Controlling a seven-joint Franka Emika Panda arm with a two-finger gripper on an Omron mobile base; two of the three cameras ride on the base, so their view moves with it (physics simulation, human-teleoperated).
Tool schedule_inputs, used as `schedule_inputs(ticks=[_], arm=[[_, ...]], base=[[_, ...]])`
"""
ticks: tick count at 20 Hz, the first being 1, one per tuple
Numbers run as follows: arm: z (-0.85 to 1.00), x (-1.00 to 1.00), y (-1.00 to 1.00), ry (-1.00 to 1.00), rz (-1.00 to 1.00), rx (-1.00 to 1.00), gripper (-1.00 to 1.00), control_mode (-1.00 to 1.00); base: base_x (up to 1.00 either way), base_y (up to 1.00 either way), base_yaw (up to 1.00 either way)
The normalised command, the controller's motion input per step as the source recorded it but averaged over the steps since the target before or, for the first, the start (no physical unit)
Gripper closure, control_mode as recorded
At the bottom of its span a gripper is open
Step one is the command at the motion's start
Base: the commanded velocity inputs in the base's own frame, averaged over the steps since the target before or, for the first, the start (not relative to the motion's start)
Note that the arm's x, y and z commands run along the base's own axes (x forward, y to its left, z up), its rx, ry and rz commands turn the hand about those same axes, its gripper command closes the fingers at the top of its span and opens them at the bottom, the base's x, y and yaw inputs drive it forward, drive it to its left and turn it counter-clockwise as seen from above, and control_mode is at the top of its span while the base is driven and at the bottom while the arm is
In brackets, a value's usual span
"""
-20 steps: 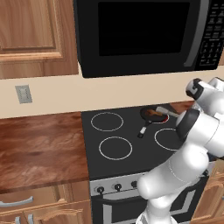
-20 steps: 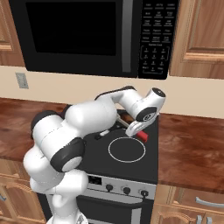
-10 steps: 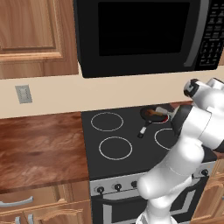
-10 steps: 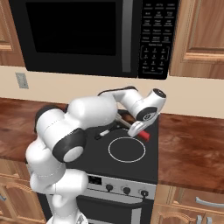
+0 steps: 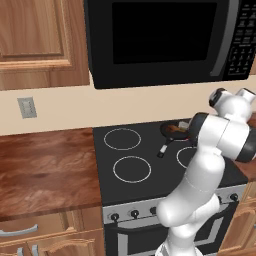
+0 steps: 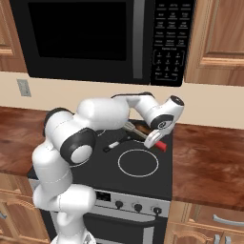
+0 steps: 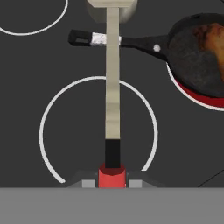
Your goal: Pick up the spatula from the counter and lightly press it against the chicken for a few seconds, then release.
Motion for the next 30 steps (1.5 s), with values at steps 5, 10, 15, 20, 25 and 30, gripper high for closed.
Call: schedule_inputs(ticks=[5, 10, 15, 20, 25, 30], arm=[[-0.06, 0.19, -0.02, 0.0, 0.04, 0.0, 1.0, -1.0], [-0.03, 0.12, -0.01, 0.0, 0.04, 0.0, 1.0, -1.0], [-0.04, 0.12, 0.0, 0.0, 0.04, 0.0, 1.0, -1.0], [-0.12, 0.1, 0.0, 0.0, 0.03, 0.0, 1.0, -1.0], [-0.13, 0.09, 0.0, 0.0, 0.02, 0.0, 1.0, -1.0], [-0.08, 0.17, 0.0, 0.0, 0.03, 0.0, 1.0, -1.0]], base=[[0.0, 0.0, 0.0], [0.0, 0.0, 0.0], [0.0, 0.0, 0.0], [0.0, 0.0, 0.0], [0.0, 0.0, 0.0], [0.0, 0.0, 0.0]])
